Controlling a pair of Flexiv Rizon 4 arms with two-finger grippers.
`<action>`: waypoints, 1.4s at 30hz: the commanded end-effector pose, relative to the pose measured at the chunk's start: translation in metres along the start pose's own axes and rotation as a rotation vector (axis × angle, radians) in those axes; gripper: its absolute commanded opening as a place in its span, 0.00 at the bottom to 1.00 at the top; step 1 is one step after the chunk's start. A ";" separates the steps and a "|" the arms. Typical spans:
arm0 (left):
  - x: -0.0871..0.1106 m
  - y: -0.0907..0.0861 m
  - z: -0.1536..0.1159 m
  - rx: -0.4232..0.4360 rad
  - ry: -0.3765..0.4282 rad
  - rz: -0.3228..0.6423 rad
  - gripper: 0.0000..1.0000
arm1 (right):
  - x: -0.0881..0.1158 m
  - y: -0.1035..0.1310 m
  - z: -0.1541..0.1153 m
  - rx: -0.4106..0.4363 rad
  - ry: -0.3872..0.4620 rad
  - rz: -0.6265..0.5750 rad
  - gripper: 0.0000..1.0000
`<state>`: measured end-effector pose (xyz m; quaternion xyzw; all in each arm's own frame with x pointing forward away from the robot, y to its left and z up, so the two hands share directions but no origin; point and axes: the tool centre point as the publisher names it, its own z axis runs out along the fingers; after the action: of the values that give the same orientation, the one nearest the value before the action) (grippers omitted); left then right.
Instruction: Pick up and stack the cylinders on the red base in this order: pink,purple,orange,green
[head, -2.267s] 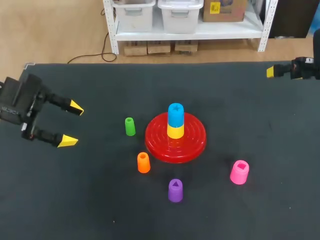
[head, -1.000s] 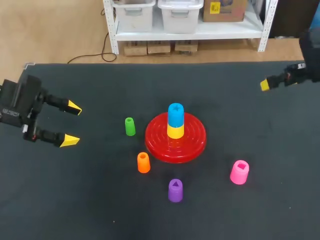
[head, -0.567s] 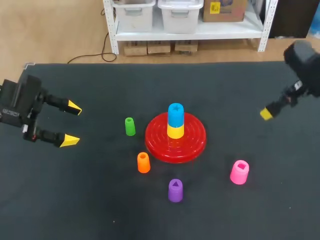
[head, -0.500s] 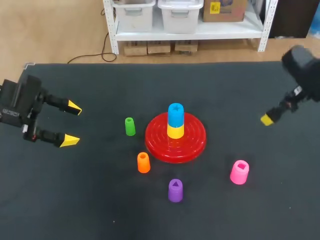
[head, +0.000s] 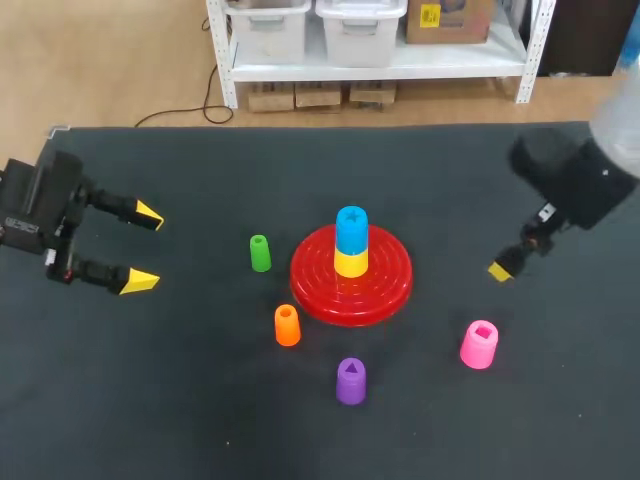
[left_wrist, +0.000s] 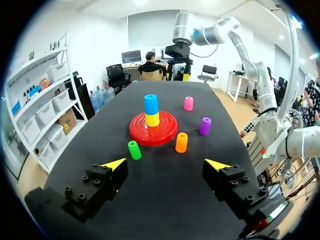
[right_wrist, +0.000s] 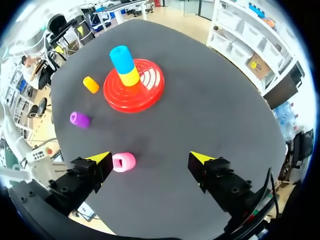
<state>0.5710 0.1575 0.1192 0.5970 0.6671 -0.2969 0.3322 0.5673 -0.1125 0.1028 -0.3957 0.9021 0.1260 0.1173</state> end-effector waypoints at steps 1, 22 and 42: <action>0.001 -0.001 0.000 -0.004 -0.004 0.002 1.00 | 0.005 0.018 -0.013 0.021 -0.021 0.026 1.00; 0.001 -0.001 0.000 -0.004 -0.004 0.002 1.00 | 0.041 0.049 0.000 -0.006 0.065 -0.047 1.00; 0.001 -0.001 0.000 -0.004 -0.004 0.002 1.00 | 0.045 0.066 0.049 0.005 0.135 -0.142 1.00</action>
<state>0.5710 0.1575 0.1192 0.5969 0.6672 -0.2970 0.3322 0.4898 -0.0877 0.0571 -0.4669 0.8772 0.0892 0.0674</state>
